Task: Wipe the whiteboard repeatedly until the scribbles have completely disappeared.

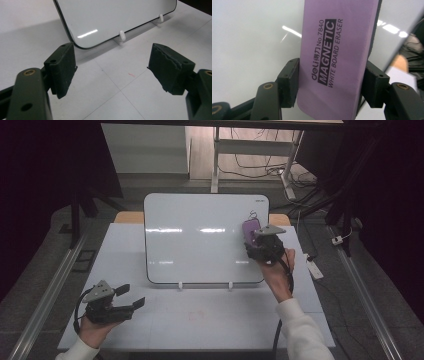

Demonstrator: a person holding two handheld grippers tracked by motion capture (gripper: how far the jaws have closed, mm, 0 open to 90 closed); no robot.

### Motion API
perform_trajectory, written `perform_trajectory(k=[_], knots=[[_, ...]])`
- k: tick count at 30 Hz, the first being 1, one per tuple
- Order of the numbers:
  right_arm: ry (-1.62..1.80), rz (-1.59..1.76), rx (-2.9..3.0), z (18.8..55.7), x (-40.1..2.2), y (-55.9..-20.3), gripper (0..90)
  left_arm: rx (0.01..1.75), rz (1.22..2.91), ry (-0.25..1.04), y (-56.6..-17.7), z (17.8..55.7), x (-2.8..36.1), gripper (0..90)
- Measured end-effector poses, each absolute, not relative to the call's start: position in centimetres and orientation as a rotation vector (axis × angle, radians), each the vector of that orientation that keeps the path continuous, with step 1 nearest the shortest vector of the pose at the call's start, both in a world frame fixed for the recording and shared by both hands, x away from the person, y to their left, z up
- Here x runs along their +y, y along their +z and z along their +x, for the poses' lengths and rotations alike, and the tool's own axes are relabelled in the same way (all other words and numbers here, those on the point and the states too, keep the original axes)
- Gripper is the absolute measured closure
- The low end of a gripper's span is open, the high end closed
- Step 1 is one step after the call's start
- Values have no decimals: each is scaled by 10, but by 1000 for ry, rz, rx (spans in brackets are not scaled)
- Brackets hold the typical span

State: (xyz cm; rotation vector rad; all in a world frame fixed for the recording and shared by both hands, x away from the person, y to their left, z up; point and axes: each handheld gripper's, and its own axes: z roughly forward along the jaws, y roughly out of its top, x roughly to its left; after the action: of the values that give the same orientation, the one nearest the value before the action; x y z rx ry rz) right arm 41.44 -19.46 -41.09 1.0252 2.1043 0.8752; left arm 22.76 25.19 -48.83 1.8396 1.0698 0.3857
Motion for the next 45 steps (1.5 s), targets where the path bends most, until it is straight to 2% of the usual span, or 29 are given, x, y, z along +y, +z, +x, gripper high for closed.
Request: perform_trajectory(k=[4,9,14,21,30,39,45], knots=[[849,1009,2106,411,-195,-413,390,1066,1841,385,-488,228,251,230],[910,1111,2044,435,-211,-386,390,1063,1844,383,-488,228,250,230],[877,1104,2067,448,-209,-369,390,1071,1839,382,-489,228,253,231],[777,1043,2207,433,-198,-389,395,1074,1835,382,-489,229,253,232],[789,1116,2085,457,-207,-359,394,1073,1844,382,-489,229,252,232],[691,1019,2164,443,-194,-373,396,1076,1839,381,-489,229,253,232],[725,1136,2094,454,-215,-356,397,1078,1837,384,-489,229,254,232]])
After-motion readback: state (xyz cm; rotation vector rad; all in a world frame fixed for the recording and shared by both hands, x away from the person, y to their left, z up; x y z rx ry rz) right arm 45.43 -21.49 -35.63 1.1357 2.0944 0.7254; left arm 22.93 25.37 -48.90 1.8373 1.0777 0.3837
